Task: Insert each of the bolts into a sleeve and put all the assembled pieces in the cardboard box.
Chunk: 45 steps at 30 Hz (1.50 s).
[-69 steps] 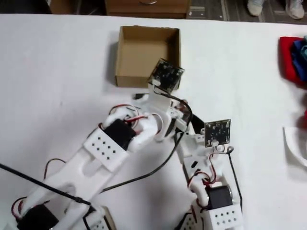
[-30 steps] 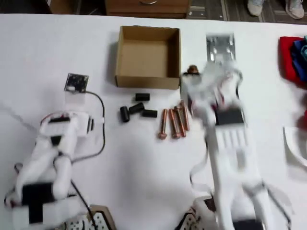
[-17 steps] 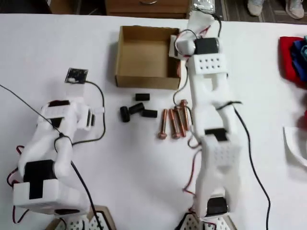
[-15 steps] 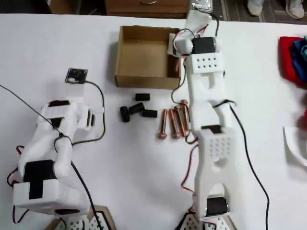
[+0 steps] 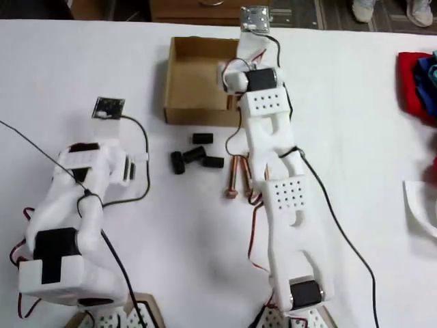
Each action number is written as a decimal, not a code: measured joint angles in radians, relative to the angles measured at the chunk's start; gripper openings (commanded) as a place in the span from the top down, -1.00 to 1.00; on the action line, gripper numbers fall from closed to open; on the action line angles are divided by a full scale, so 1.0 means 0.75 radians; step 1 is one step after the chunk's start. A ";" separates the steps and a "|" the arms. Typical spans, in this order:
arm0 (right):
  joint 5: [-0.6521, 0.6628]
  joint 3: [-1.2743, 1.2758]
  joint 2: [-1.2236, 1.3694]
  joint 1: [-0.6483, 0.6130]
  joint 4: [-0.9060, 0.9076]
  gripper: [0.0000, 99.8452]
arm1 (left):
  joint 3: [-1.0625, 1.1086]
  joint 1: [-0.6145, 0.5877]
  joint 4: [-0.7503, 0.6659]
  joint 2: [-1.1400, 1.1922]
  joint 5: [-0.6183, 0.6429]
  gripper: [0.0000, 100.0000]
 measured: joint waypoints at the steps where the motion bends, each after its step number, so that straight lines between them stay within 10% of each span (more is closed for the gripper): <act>1: 0.000 0.000 0.004 0.000 0.000 0.96 | 0.000 0.000 0.000 0.000 0.000 0.66; 45: 0.115 0.198 0.082 0.035 -0.186 0.95 | 0.000 0.000 0.000 0.000 0.000 0.66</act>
